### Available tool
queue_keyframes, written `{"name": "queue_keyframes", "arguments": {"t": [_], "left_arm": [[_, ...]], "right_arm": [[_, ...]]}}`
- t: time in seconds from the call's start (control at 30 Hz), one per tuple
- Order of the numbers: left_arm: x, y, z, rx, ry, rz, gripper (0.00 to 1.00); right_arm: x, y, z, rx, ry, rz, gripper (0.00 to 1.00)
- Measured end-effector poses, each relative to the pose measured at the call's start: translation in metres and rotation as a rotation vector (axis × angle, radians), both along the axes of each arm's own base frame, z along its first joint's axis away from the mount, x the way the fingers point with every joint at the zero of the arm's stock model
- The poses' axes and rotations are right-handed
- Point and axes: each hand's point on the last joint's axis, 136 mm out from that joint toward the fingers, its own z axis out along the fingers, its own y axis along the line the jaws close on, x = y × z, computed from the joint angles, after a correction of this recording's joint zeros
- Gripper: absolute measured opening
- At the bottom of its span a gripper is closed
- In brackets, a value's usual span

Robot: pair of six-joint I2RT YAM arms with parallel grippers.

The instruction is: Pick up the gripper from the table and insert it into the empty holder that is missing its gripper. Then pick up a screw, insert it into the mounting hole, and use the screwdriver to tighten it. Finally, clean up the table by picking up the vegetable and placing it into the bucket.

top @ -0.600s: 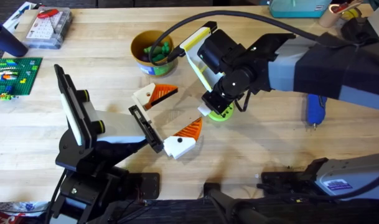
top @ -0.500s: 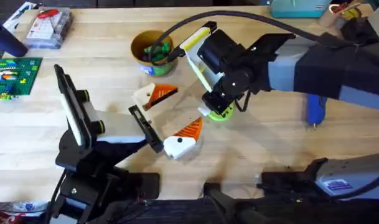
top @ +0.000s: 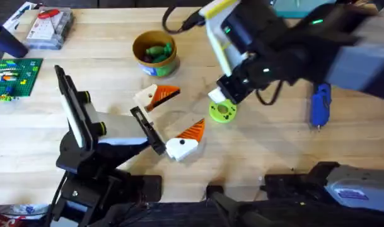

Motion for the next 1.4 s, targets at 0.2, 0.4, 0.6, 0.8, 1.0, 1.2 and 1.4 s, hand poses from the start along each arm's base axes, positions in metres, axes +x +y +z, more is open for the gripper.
{"name": "queue_keyframes", "arguments": {"t": [0.2, 0.4, 0.6, 0.8, 1.0, 1.2, 1.4], "left_arm": [[0.0, 0.0, 0.0, 0.0, 0.0, 0.0, 0.992], [0.0, 0.0, 0.0, 0.0, 0.0, 0.0, 0.992], [0.0, 0.0, 0.0, 0.0, 0.0, 0.0, 0.992], [0.0, 0.0, 0.0, 0.0, 0.0, 0.0, 0.992], [0.0, 0.0, 0.0, 0.0, 0.0, 0.0, 0.992], [0.0, 0.0, 0.0, 0.0, 0.0, 0.0, 0.992], [0.0, 0.0, 0.0, 0.0, 0.0, 0.0, 0.992]], "right_arm": [[-0.025, -0.025, 0.043, 0.036, -0.043, -0.02, 0.371], [-0.055, -0.05, 0.047, -0.002, 0.028, -0.062, 0.013], [-0.06, -0.048, 0.045, 0.016, 0.063, -0.087, 0.555], [-0.055, -0.04, 0.013, 0.008, 0.105, -0.097, 0.889], [-0.052, -0.036, -0.032, -0.06, 0.193, -0.102, 0.876], [-0.052, -0.024, -0.054, -0.058, 0.269, -0.099, 0.524], [-0.055, -0.022, -0.067, -0.075, 0.317, -0.102, 0.368]]}}
